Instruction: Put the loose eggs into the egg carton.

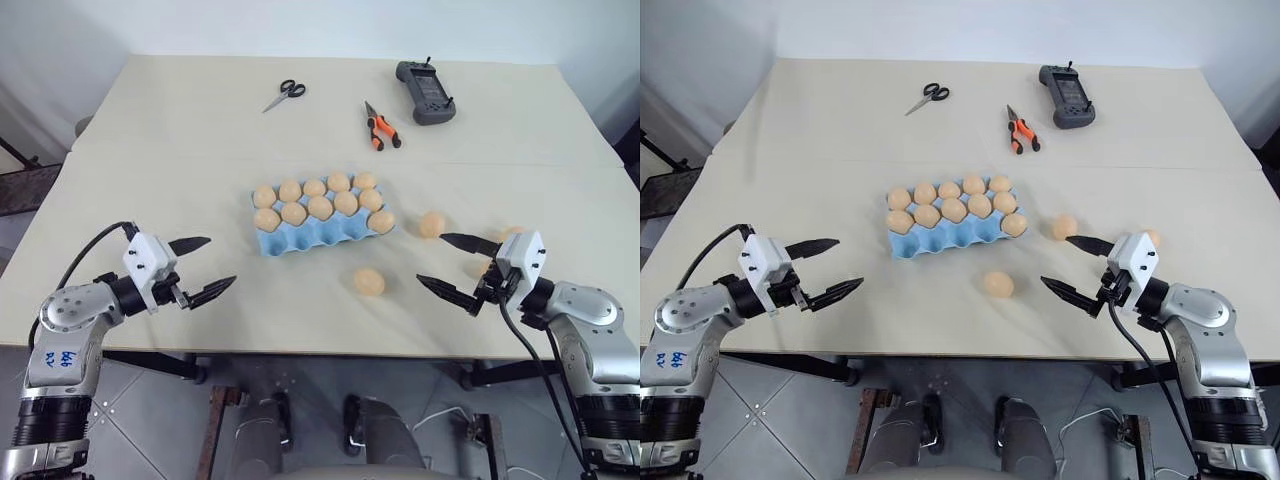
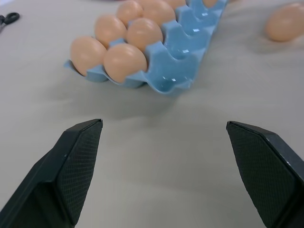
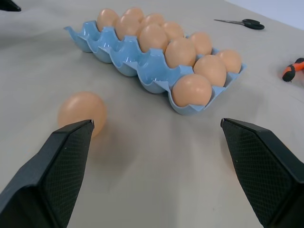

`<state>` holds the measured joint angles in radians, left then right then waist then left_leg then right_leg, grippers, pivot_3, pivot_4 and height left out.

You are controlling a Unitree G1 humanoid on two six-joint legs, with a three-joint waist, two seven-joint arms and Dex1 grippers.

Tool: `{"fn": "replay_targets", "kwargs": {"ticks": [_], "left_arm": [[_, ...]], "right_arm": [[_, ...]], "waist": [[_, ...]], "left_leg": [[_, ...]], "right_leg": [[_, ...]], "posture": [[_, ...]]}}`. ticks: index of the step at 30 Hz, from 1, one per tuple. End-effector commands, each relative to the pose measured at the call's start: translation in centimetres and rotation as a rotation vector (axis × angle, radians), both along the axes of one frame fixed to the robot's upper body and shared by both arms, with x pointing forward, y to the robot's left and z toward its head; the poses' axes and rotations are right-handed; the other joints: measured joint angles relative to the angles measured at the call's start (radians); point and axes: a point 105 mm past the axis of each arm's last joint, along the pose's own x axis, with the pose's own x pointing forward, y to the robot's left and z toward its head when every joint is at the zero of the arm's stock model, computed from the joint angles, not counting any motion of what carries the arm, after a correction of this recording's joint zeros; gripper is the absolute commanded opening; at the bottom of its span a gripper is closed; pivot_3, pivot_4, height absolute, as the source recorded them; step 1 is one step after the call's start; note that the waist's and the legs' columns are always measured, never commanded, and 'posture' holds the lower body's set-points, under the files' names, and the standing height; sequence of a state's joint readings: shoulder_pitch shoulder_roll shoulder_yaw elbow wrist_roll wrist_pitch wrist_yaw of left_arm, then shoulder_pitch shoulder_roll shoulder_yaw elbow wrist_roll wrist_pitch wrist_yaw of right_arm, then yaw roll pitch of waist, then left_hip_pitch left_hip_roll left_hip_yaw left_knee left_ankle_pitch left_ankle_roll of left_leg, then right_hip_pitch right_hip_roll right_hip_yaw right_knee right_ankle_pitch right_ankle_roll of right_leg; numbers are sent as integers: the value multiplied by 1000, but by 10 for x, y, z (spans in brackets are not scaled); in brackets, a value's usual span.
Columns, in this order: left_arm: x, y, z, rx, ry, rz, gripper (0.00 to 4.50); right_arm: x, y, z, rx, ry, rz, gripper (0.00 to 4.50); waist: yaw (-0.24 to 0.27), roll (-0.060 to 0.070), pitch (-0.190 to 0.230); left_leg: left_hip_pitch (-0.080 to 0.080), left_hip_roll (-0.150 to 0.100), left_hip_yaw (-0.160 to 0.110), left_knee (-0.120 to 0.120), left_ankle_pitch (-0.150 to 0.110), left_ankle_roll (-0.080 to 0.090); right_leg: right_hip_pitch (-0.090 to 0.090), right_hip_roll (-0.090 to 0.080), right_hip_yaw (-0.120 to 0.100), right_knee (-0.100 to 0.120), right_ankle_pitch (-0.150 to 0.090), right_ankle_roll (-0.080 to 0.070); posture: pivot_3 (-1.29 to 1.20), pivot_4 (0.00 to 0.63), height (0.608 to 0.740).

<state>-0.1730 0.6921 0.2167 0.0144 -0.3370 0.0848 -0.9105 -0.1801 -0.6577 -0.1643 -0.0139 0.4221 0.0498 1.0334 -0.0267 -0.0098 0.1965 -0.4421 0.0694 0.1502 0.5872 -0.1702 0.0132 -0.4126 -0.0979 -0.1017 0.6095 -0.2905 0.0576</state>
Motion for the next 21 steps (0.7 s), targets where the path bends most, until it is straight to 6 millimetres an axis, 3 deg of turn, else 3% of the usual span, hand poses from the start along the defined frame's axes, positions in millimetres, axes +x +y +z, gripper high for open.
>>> {"fn": "replay_targets", "kwargs": {"ticks": [1,7,11,17,21], "left_arm": [[1,0,8,1,-30,-10,4443],[2,-8,10,-26,-28,-39,4443],[-1,-33,9,-34,-10,-155,4443],[6,-85,1,-9,7,-350,4443],[10,-104,-7,1,22,-419,4443]], "right_arm": [[-3,-4,14,9,-52,-14,4500],[-6,-8,12,9,-46,-39,4500],[-15,-31,14,12,-49,-139,4500],[-38,-88,9,25,-40,-394,4500],[-50,-104,-3,27,-2,-473,4500]], "waist": [[0,0,0],[0,0,0],[9,0,0],[35,0,0],[27,0,0]], "left_leg": [[0,0,0,0,0,0],[0,0,0,0,0,0],[0,0,0,1,0,0],[0,-2,0,5,-1,2],[0,-2,2,6,-2,3]], "right_leg": [[0,0,0,0,0,0],[0,0,-1,1,0,0],[0,0,-1,1,0,0],[2,-1,-1,0,1,2],[3,1,-2,-2,1,2]], "posture": [[0,150,740],[0,150,740],[0,150,740],[0,150,740],[0,150,740]]}}
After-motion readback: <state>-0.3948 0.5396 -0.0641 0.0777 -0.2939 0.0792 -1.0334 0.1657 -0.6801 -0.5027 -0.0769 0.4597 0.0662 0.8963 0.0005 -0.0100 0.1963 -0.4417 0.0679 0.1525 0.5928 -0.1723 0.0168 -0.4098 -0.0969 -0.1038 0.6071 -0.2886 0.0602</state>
